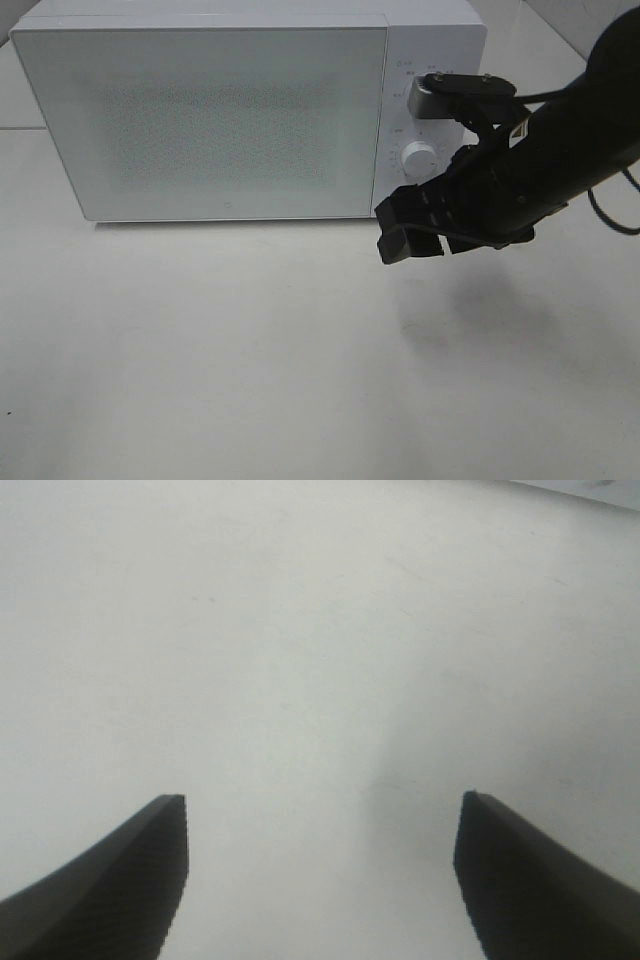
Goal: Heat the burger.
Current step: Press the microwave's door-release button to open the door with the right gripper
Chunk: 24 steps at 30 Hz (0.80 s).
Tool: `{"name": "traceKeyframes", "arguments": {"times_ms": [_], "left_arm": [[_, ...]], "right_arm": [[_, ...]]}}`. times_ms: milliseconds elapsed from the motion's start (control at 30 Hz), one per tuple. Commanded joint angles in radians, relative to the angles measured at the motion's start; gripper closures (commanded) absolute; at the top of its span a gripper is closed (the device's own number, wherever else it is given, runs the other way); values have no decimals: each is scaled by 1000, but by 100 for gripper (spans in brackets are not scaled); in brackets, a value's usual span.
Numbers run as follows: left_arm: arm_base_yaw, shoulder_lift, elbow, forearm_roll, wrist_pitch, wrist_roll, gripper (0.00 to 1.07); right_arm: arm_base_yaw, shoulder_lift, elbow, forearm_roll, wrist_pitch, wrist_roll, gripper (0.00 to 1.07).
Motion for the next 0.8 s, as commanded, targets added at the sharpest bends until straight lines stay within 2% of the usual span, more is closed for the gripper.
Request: {"name": "traceKeyframes", "arguments": {"times_ms": [33,167,467,667,800], "left_arm": [[0,-21,4,-9,-15,-3,7],[0,-21,4,-9,-15,-3,7],[0,-21,4,-9,-15,-3,7],[0,-21,4,-9,-15,-3,7],[0,-21,4,-9,-15,-3,7]], "right_arm": [[-4,-19,-65,-137,153,85,33],[-3,-81,-96,-216,310,86,33],[-3,-273,-96,-222,490,81,33],[-3,-409,-87,-222,540,74,33],[-3,-547,-35,-222,533,49,33]]}}
